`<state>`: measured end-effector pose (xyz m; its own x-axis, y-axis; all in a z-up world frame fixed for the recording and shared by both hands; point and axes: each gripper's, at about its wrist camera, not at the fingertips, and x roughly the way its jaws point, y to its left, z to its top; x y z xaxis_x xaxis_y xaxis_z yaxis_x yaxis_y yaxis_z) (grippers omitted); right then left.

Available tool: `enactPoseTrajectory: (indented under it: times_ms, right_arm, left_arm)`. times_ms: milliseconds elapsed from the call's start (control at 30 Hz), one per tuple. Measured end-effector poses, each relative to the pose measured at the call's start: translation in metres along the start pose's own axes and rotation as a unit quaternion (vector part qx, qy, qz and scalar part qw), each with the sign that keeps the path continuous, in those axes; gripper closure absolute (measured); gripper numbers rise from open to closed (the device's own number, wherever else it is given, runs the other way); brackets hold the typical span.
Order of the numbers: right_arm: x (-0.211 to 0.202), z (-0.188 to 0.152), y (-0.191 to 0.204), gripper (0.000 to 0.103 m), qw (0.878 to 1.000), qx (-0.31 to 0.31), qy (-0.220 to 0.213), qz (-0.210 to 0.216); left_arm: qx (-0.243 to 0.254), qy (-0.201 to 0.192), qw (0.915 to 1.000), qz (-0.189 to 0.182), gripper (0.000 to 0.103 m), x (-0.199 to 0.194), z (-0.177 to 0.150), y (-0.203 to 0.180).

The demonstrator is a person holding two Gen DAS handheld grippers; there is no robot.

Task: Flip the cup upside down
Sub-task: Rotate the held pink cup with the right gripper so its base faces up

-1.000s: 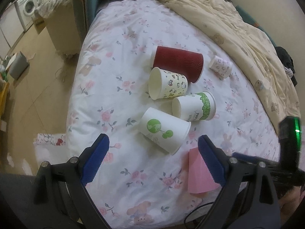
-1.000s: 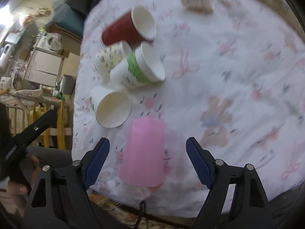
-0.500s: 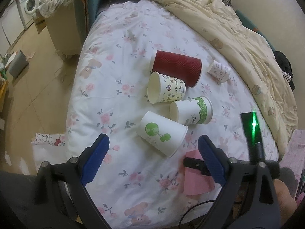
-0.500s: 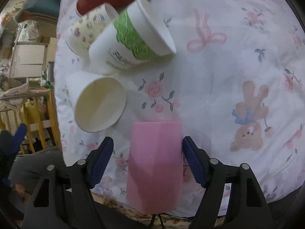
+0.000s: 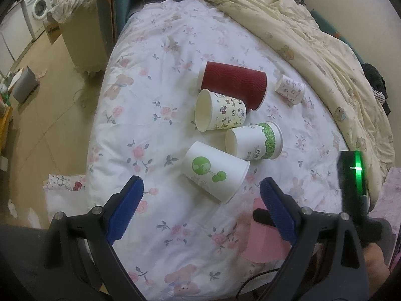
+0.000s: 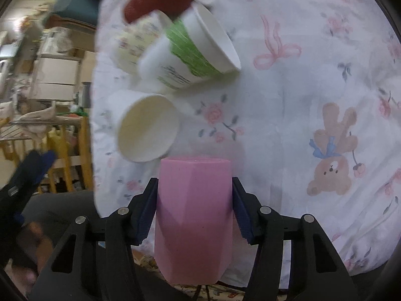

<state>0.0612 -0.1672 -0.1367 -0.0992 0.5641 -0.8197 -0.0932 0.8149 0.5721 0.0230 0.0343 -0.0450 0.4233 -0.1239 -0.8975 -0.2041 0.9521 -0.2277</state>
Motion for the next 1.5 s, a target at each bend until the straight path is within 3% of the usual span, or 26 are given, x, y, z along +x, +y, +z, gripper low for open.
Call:
enactPoseTrajectory:
  times_ms: [167, 400, 633, 867, 1000, 1067, 1233, 1500]
  right_arm:
    - [-0.030, -0.006, 0.005, 0.045, 0.998, -0.016, -0.048, 0.042]
    - [-0.082, -0.002, 0.016, 0.045, 0.991, -0.059, -0.105, 0.066]
    - [-0.099, 0.011, -0.013, 0.045, 0.984, -0.054, -0.146, 0.092]
    - [-0.096, 0.011, -0.015, 0.045, 0.982, -0.057, -0.153, 0.096]
    - [-0.090, 0.010, -0.010, 0.045, 0.983, -0.066, -0.147, 0.087]
    - [-0.088, 0.010, -0.007, 0.045, 0.983, -0.072, -0.146, 0.081]
    - [-0.083, 0.006, 0.003, 0.045, 0.983, -0.093, -0.141, 0.076]
    - [-0.085, -0.001, 0.011, 0.045, 0.981, -0.120, -0.142, 0.061]
  left_arm:
    - [0.010, -0.017, 0.9998, -0.006, 0.011, -0.003, -0.003, -0.008]
    - [0.021, -0.029, 0.9992, -0.021, 0.011, -0.004, -0.005, -0.016]
    - [0.043, -0.040, 0.9977, -0.035, 0.010, -0.005, -0.008, -0.026]
    - [0.086, -0.016, 0.9926, -0.084, 0.010, -0.001, -0.016, -0.048]
    - [0.125, 0.015, 0.9811, -0.147, 0.010, 0.001, -0.026, -0.071]
    - [0.139, 0.019, 0.9771, -0.160, 0.010, 0.001, -0.030, -0.080]
    - [0.148, 0.042, 0.9758, -0.155, 0.010, 0.010, -0.034, -0.086]
    - [0.122, 0.048, 0.9849, -0.114, 0.010, 0.017, -0.032, -0.069]
